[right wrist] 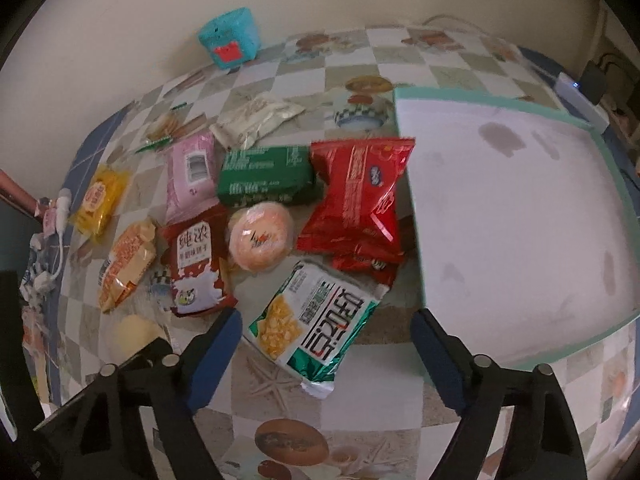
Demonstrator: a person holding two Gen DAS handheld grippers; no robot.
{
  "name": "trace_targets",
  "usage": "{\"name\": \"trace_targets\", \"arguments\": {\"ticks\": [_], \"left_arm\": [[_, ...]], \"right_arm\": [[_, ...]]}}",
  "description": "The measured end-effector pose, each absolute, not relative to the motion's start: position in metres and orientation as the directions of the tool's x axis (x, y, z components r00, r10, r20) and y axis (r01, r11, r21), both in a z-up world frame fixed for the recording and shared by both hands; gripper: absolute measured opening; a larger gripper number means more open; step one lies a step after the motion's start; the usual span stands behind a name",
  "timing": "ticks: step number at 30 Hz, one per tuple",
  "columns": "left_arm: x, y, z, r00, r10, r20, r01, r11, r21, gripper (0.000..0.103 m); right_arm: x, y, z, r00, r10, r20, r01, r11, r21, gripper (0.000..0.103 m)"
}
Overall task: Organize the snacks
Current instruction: 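Grasp the clear-wrapped round bun with the left tool while the right tool grasps the green-and-white cracker pack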
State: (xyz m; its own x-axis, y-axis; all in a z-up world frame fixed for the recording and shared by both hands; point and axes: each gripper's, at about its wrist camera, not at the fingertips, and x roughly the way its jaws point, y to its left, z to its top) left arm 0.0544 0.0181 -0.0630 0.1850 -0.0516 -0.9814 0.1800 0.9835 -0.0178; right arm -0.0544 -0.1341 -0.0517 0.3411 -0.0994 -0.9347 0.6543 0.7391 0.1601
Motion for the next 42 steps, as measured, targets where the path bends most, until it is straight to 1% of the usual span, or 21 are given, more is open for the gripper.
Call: {"name": "trace_targets", "arguments": {"ticks": [3,7,9,11,13,15,19,31,38,39,42], "left_arm": [[0.059,0.014,-0.063,0.204,-0.036,-0.978,0.178,0.984,0.001,0.1],[0.064,0.013,-0.064,0.209,-0.042,-0.977,0.173,0.985,-0.005,0.094],[0.064,0.008,-0.069,0.208,-0.045,-0.977,0.165,0.986,-0.011,0.088],[0.066,0.009,-0.072,0.202,-0.059,-0.978,0.159,0.987,-0.026,0.076],[0.066,0.011,-0.076,0.192,-0.068,-0.979,0.155,0.987,-0.038,0.069],[0.065,0.014,-0.078,0.2,-0.06,-0.978,0.141,0.99,-0.032,0.066],[0.062,0.026,-0.085,0.211,-0.05,-0.976,0.115,0.993,-0.026,0.061],[0.058,0.041,-0.096,0.213,-0.006,-0.977,0.043,0.999,0.003,0.061],[0.059,0.041,-0.104,0.218,0.013,-0.976,0.042,0.999,0.022,0.061],[0.056,0.042,-0.092,0.217,0.015,-0.976,0.039,0.999,0.024,0.061],[0.054,0.045,-0.089,0.219,0.02,-0.976,0.038,0.999,0.029,0.061]], "right_arm": [[-0.053,-0.129,-0.051,0.335,-0.104,-0.936,0.644,0.75,0.147,0.084],[-0.048,-0.126,-0.051,0.316,-0.105,-0.943,0.634,0.763,0.127,0.084],[-0.047,-0.122,-0.045,0.332,-0.125,-0.935,0.612,0.783,0.112,0.084],[-0.047,-0.121,-0.039,0.344,-0.149,-0.927,0.608,0.788,0.099,0.084],[-0.048,-0.121,-0.04,0.345,-0.133,-0.929,0.606,0.787,0.112,0.083],[-0.048,-0.12,-0.041,0.34,-0.127,-0.932,0.602,0.791,0.112,0.08],[-0.048,-0.115,-0.044,0.349,-0.111,-0.93,0.589,0.798,0.125,0.08],[-0.033,-0.122,-0.075,0.285,-0.09,-0.954,0.601,0.793,0.105,0.079],[-0.018,-0.113,-0.082,0.255,-0.118,-0.96,0.603,0.795,0.063,0.08],[-0.016,-0.111,-0.083,0.247,-0.131,-0.96,0.6,0.799,0.045,0.08],[-0.01,-0.102,-0.085,0.226,-0.17,-0.959,0.597,0.802,-0.002,0.08]]}}
